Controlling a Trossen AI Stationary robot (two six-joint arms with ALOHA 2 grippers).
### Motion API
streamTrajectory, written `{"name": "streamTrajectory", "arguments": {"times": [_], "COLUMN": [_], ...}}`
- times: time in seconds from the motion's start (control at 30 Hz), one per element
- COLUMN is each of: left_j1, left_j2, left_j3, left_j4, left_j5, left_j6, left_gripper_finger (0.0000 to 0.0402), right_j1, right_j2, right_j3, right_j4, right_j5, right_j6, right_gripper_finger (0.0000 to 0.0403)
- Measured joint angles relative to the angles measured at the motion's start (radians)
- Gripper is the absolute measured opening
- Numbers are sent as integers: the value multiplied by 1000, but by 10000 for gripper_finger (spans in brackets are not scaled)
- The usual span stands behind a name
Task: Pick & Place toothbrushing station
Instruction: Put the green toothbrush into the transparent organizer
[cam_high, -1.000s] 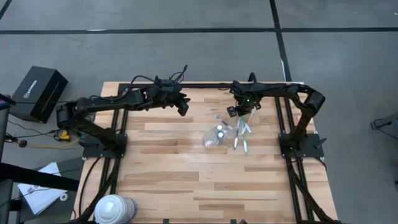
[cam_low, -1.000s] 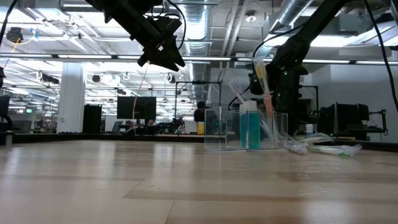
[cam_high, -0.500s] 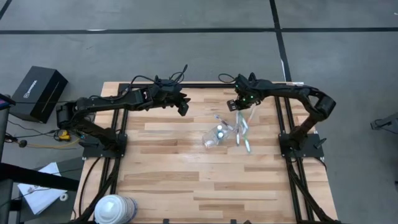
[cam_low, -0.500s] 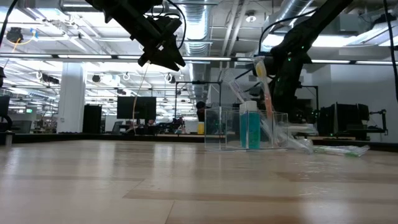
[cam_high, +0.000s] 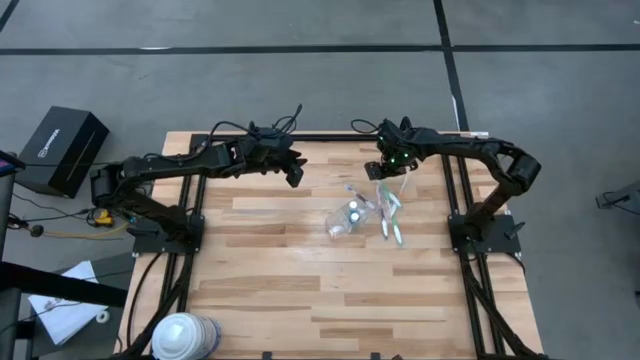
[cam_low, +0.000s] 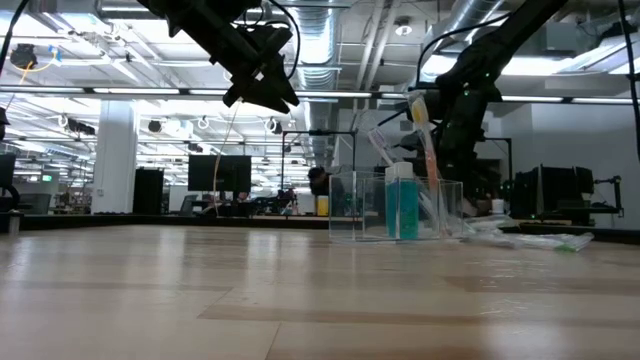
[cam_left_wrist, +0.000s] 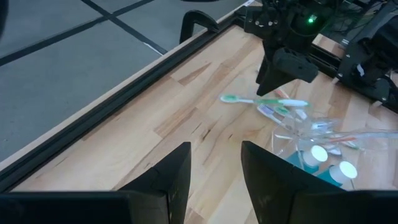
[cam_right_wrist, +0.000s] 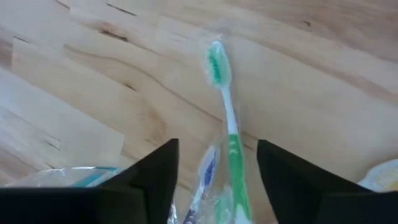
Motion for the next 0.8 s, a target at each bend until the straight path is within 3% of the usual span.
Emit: {"name": "streamTrajectory", "arguments": {"times": [0.17,0.57,0.8], "left_j1": [0,0,0], "left_j2": [0,0,0], "left_j3": [0,0,1], "left_j4": [0,4,4], "left_j5": [0,4,8], "left_j6": [0,0,0], "left_gripper_finger": [136,136,136], "right_j1": [0,0,14], "right_j2": [0,62,144], "right_j3": [0,0,0], "right_j4": [0,23,41], "right_j5": [10,6,-15], "right_j6": [-1,18,35], "right_gripper_finger": [227,161,156]}}
